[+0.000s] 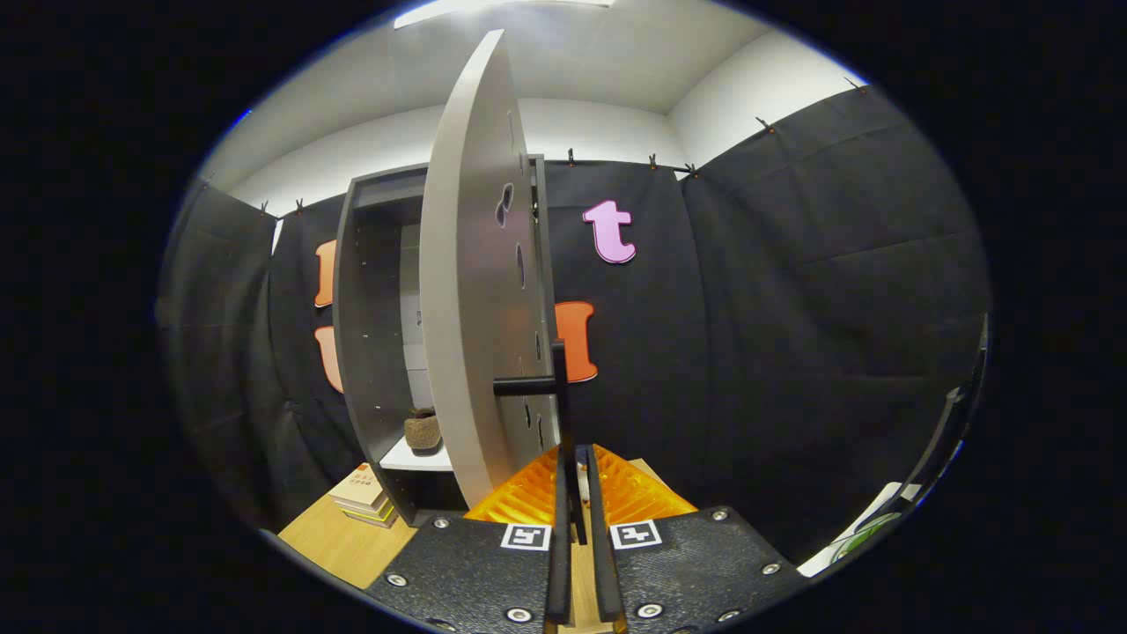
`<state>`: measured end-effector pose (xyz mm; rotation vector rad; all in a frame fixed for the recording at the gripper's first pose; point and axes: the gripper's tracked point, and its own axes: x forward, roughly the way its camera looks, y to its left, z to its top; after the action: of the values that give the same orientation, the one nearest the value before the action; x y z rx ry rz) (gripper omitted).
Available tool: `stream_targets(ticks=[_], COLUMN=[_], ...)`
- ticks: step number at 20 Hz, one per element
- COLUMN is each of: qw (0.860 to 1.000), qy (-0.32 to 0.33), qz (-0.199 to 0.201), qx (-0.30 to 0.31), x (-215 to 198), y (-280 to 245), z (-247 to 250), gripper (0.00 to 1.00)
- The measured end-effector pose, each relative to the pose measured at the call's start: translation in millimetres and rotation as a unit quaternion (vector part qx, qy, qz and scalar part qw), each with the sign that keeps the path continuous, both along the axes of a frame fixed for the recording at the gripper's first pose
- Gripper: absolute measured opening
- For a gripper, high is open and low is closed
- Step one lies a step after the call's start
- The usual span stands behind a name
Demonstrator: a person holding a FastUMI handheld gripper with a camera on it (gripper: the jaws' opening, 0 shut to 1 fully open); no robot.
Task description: Open the shoe cabinet door, grab the shoes and put them into the shoe cabinet, then close the shoe cabinet door.
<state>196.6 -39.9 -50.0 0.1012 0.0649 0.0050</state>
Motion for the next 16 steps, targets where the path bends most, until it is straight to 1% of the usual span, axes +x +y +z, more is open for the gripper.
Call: stream_targets(ticks=[3, 8, 9, 12, 13, 16], qw=[1.000, 1.000, 1.000, 0.999, 0.998, 0.999], qy=[-0.006, -0.009, -0.008, 0.010, 0.010, 0.010], qz=[0.014, 0.003, 0.009, 0.053, 0.057, 0.045], qx=[-0.005, -0.022, -0.016, 0.001, -0.006, -0.029], x=[2, -1, 2, 2, 2, -2], y=[-17, -57, -58, -47, -46, -54], z=[1, -3, -3, -13, -15, -18], gripper=[0.10, 0.10, 0.10, 0.10, 0.10, 0.10])
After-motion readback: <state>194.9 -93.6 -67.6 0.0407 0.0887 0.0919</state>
